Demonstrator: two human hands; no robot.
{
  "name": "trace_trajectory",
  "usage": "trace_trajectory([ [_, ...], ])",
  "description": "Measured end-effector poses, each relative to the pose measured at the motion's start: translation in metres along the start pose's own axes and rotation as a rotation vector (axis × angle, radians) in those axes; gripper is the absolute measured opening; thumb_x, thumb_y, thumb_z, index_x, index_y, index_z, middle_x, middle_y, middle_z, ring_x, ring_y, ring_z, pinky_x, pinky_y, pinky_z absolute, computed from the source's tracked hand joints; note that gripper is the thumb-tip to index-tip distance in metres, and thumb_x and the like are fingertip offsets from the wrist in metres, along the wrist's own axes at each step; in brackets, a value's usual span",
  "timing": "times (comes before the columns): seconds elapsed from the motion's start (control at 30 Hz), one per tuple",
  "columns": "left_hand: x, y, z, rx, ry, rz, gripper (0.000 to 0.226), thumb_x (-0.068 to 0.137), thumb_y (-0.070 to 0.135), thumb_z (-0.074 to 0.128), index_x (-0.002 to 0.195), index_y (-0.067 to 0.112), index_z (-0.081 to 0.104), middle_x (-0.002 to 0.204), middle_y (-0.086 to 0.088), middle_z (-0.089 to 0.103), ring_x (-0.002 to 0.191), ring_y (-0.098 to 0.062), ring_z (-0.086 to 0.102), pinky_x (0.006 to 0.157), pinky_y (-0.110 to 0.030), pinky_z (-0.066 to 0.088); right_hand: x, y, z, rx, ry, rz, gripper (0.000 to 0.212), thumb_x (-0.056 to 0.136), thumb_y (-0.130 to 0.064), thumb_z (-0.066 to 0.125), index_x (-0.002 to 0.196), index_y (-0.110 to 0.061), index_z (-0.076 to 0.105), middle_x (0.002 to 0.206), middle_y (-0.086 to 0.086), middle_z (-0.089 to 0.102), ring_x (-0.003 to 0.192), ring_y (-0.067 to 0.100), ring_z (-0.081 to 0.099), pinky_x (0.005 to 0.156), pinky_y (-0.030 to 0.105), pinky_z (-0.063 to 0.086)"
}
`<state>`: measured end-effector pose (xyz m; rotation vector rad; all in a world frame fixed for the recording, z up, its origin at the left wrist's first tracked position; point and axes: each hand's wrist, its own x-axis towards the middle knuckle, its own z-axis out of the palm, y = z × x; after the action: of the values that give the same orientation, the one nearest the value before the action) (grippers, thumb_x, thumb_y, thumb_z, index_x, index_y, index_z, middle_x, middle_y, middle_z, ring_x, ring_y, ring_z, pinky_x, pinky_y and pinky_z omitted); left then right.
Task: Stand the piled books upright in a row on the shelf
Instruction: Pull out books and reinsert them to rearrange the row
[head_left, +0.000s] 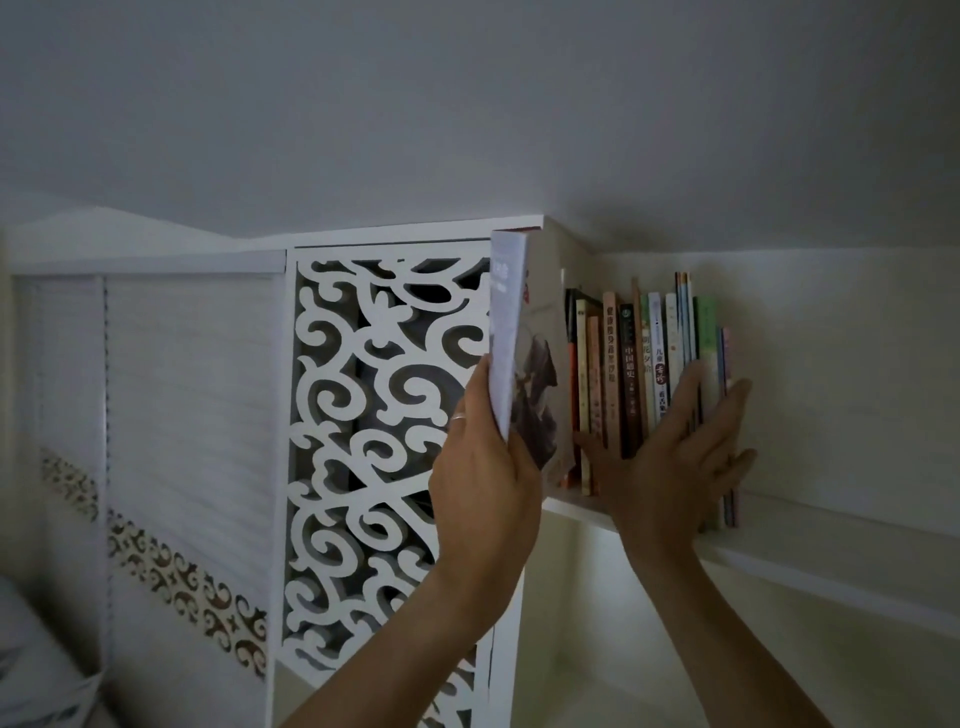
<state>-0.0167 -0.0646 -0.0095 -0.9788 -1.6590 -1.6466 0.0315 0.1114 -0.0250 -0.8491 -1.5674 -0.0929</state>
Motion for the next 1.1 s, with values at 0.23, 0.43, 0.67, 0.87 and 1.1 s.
trace_trajectory([
  [0.23,0.011,0.002,-0.007,0.049,-0.033,0.005,0.055,0.091,0.034,0.027,0.135,0.012,0.052,0.084,-0.001,0.06,0.065,-0.018,0.056,0.056,-0.036,0.049,0.009,-0.019,0.018,-0.133,0.021,0.05,0.13,0.068,-0.102,0.037,0.165,-0.02,0.009,0.167,0.027,0.008,0.15,0.053,0.016,0.117,0.067,0.021],
  [0.43,0.011,0.007,-0.001,0.005,-0.101,0.045,0.067,0.087,0.053,0.021,0.133,0.019,0.054,0.081,0.0,0.063,0.065,-0.021,0.06,0.056,-0.041,0.053,0.009,-0.021,0.028,-0.18,0.074,0.044,0.115,0.078,-0.094,0.039,0.164,-0.021,0.015,0.167,0.028,0.01,0.15,0.054,0.017,0.116,0.068,0.022],
  [0.67,0.016,0.007,0.009,0.024,-0.15,0.033,0.051,0.092,0.038,0.029,0.133,0.021,0.054,0.079,0.002,0.062,0.062,-0.016,0.059,0.052,-0.024,0.043,0.008,-0.015,0.028,-0.223,0.056,0.025,0.116,0.078,-0.084,0.053,0.165,-0.022,0.007,0.168,0.027,0.005,0.151,0.052,0.015,0.116,0.068,0.023],
  [0.87,0.02,0.011,0.021,0.044,-0.223,0.062,0.039,0.103,0.013,0.045,0.141,0.019,0.052,0.099,0.001,0.07,0.071,-0.015,0.068,0.056,-0.024,0.057,0.01,-0.017,0.031,-0.226,0.097,0.03,0.124,0.071,-0.091,0.057,0.165,-0.023,0.013,0.167,0.027,0.008,0.149,0.052,0.019,0.114,0.067,0.025],
  [1.1,0.022,-0.001,0.026,0.087,-0.137,-0.055,0.031,0.099,0.006,0.045,0.127,0.013,0.056,0.077,0.002,0.061,0.058,-0.009,0.056,0.047,-0.015,0.037,0.011,-0.015,0.028,-0.211,0.08,0.042,0.126,0.07,-0.085,0.061,0.165,-0.022,0.007,0.168,0.026,0.004,0.15,0.052,0.016,0.113,0.069,0.025],
])
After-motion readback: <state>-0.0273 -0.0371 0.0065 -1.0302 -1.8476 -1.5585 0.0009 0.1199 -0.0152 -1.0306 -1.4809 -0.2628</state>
